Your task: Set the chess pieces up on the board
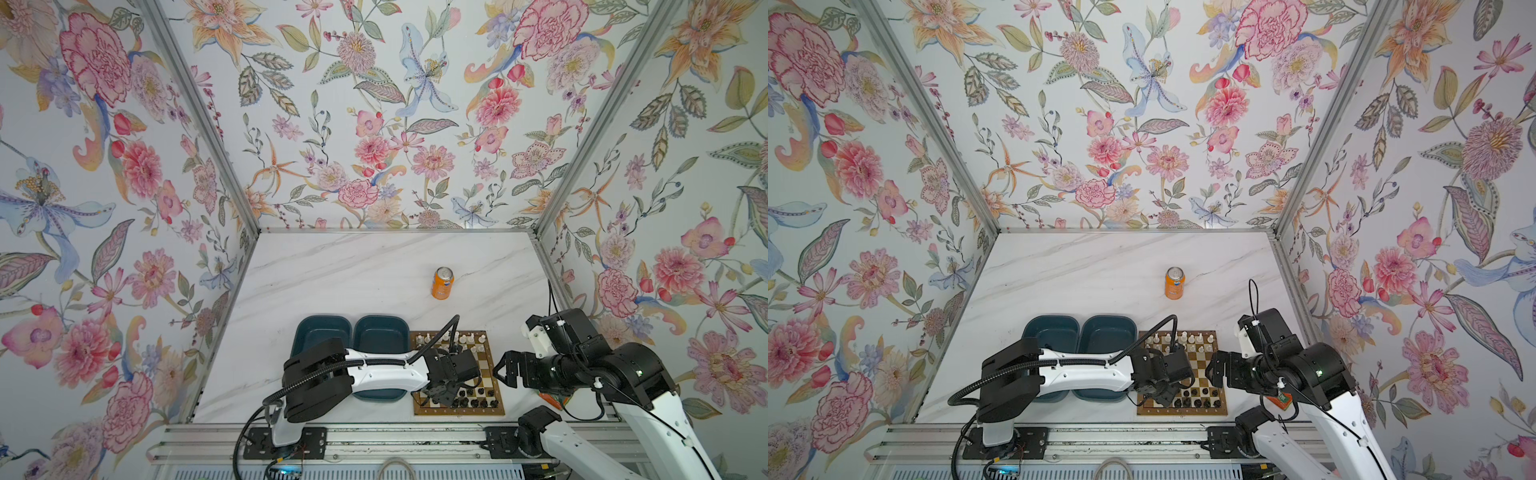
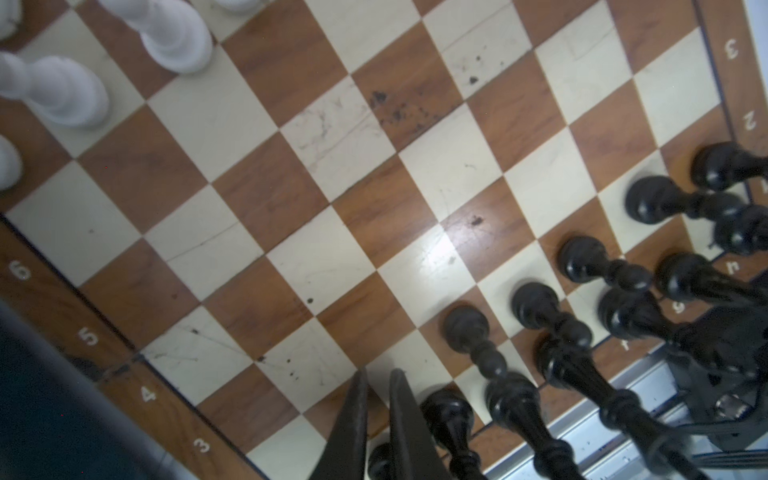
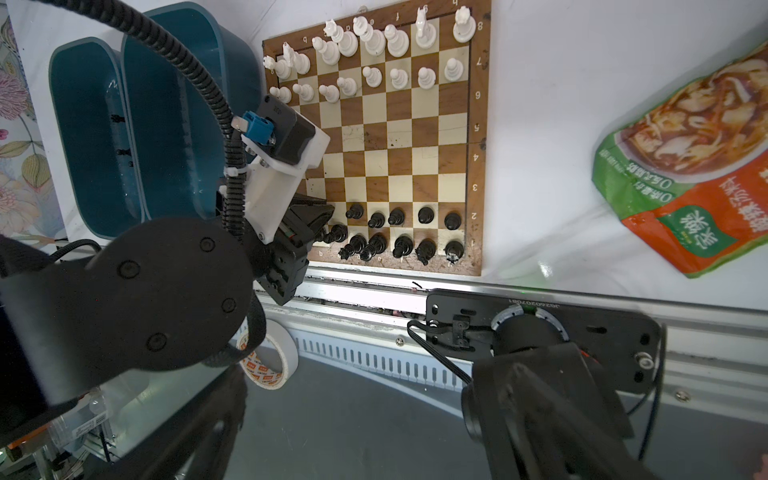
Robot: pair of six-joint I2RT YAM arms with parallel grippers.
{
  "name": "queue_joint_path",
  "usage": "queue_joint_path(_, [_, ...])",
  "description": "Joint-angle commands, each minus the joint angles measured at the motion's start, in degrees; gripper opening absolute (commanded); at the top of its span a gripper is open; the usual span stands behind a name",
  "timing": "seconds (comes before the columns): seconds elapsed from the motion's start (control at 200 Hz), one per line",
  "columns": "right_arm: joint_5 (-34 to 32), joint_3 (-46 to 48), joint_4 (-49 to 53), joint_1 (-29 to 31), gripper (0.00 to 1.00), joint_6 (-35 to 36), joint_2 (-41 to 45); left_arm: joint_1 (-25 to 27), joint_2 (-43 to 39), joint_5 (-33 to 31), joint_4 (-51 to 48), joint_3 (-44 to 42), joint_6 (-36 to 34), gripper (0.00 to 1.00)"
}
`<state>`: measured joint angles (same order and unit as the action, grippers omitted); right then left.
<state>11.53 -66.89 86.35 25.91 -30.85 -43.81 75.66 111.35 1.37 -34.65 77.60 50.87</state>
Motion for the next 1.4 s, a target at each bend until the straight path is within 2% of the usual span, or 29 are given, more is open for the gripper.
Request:
queue_joint_path(0.0, [-0.13, 0.42, 1.45, -0.42, 0.99, 0.55, 0.56, -0.49, 0.92, 1.00, -0.74, 1.59, -1.21, 0.15])
queue_joint_path(1.391, [0.31, 1.54, 1.90, -0.96, 0.99, -0.26, 1.70, -0.16, 0.62, 3.83, 1.50, 0.00, -2.77, 0.12])
